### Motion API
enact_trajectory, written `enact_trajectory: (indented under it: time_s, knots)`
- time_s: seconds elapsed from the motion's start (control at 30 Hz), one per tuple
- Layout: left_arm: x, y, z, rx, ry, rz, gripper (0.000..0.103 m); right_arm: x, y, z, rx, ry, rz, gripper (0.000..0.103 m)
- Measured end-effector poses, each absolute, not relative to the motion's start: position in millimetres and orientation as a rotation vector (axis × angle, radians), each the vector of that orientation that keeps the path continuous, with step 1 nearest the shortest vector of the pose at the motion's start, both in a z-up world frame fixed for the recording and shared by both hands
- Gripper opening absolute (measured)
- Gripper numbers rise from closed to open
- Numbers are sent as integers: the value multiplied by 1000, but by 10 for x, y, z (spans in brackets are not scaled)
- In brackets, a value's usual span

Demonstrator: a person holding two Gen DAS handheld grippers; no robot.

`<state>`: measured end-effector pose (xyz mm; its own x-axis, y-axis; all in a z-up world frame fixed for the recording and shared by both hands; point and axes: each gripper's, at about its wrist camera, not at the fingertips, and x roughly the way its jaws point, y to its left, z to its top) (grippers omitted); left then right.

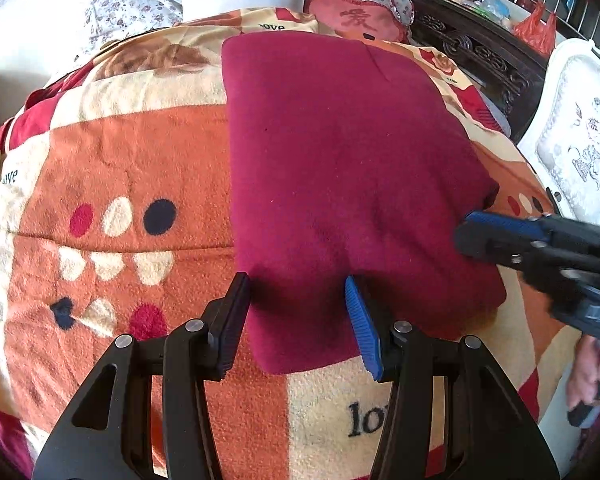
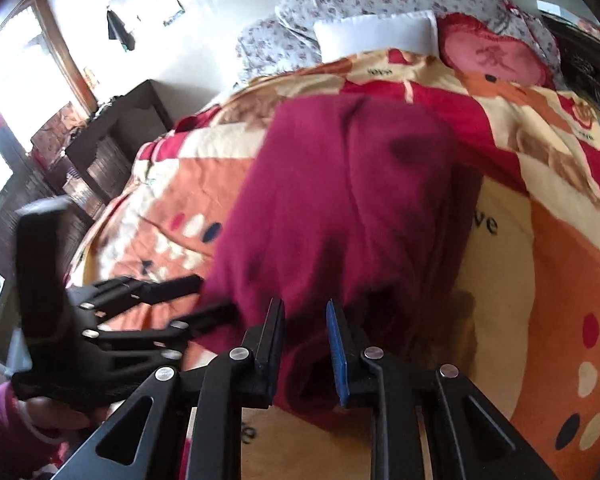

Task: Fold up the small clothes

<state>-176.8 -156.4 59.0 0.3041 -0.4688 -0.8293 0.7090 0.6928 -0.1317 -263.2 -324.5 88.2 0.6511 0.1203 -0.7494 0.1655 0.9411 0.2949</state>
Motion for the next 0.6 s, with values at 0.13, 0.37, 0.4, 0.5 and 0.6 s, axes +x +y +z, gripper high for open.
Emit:
enact_trajectory:
  time_s: [0.13, 0.37, 0.4, 0.5, 0.6]
  knots:
    - [-1778, -1584, 576, 287, 988, -798, 49, -2673, -3436, 634, 418, 889, -55, 17]
    - [-1780, -1548, 637, 285, 985, -791, 49, -2773, -3322, 756, 374, 907, -62, 19]
    - [-1774, -1528, 682, 281, 973, -789, 49, -2783, -3320, 793, 378, 903, -52, 19]
    - [-1727, -1478, 791, 258, 947, -781, 49, -2868, -3276, 1057, 366, 827, -13, 19]
    - [-1620, -1474, 859, 220, 945, -770, 49, -2889, -3300, 1259, 366, 741, -21, 20]
